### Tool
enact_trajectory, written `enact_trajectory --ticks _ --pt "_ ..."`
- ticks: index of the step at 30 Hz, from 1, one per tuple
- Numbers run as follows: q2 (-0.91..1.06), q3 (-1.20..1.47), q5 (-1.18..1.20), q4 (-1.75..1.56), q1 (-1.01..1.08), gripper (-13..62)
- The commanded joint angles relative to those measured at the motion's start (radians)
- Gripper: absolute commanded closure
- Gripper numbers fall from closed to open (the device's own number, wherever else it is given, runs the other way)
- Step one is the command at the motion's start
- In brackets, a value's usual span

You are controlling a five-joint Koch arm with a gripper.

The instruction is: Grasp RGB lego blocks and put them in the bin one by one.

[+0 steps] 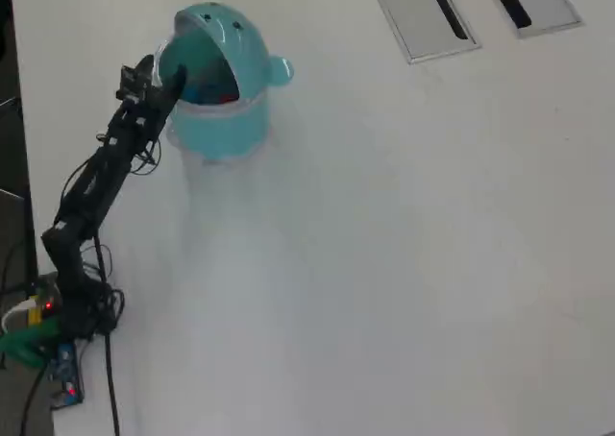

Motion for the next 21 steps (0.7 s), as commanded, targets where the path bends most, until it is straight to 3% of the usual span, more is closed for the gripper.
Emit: enact_trajectory --ticks 1,21 --pt "0.101 -0.005 0.023 -0.112 0.017 22.4" --pt "0.39 0.339 0.262 -0.258 0.081 20.7"
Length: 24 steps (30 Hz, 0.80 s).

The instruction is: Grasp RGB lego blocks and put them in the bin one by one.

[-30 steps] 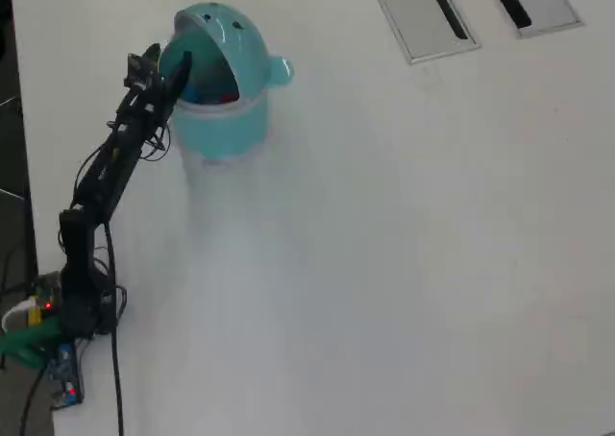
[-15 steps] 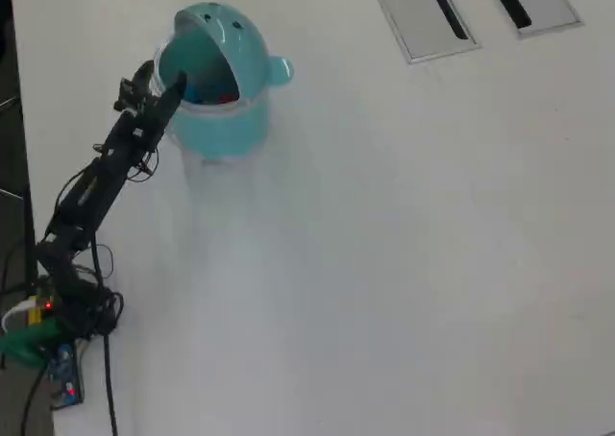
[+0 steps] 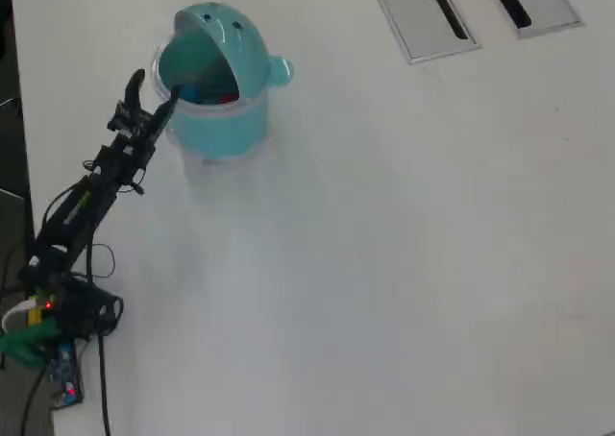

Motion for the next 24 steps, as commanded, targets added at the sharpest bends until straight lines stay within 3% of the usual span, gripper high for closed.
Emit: enact_trajectory --ticks 1,12,24 --pt "0.081 -0.011 0.032 -0.089 0.017 20.7" --pt "0.29 0.222 0.207 -0.097 0.091 17.7" --pt "0.483 0.581 0.574 -0.259 0.267 17.0"
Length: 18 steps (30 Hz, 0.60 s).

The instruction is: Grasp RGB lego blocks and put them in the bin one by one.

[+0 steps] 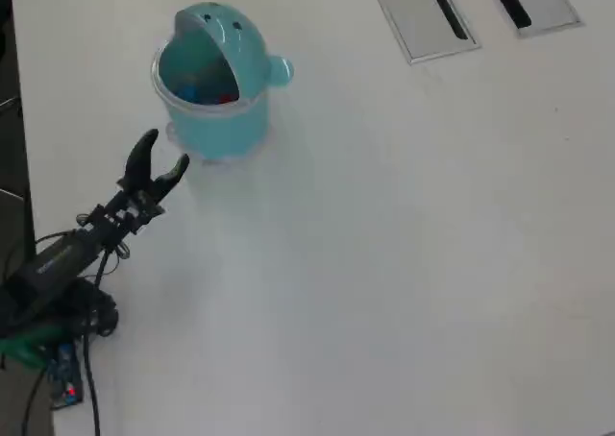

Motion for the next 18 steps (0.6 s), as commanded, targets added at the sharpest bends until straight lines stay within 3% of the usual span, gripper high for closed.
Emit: enact_trajectory --ticks 1,18 --pt "0.041 -0.026 0.118 -0.092 0.063 17.0" --pt "0.117 0.179 0.442 -0.255 0.285 17.0"
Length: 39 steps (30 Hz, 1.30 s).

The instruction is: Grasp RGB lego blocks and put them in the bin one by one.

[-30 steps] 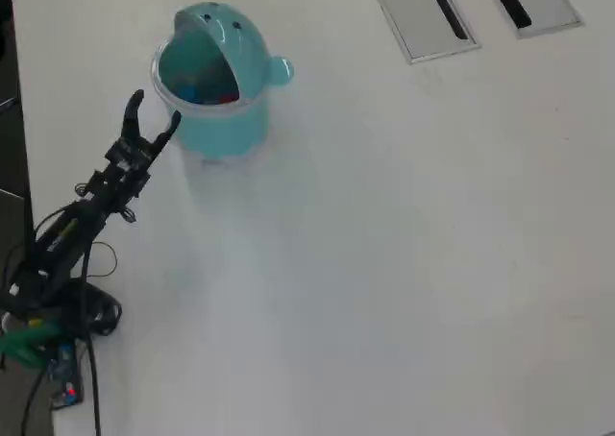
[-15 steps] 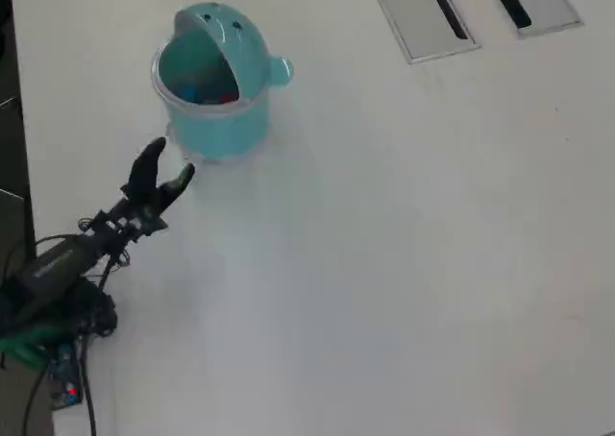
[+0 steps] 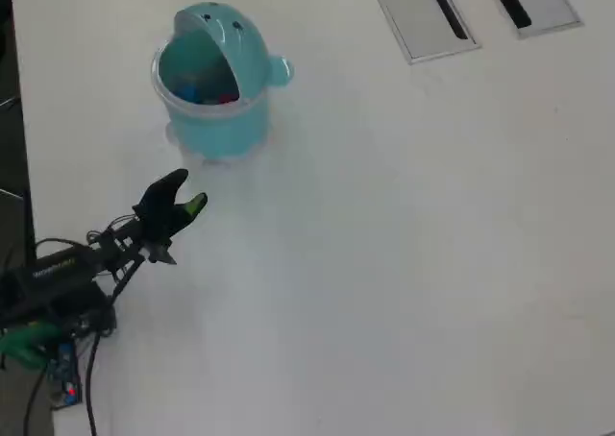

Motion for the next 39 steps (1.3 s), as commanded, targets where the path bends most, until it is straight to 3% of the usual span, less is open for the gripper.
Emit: enact_trajectory --ticks 1,15,39 --pt "0.061 -0.008 0.049 -0.147 0.035 17.0" --pt "0.06 0.255 0.227 -0.307 0.278 17.0" --pt "0.058 0.569 0.267 -0.43 0.241 15.1"
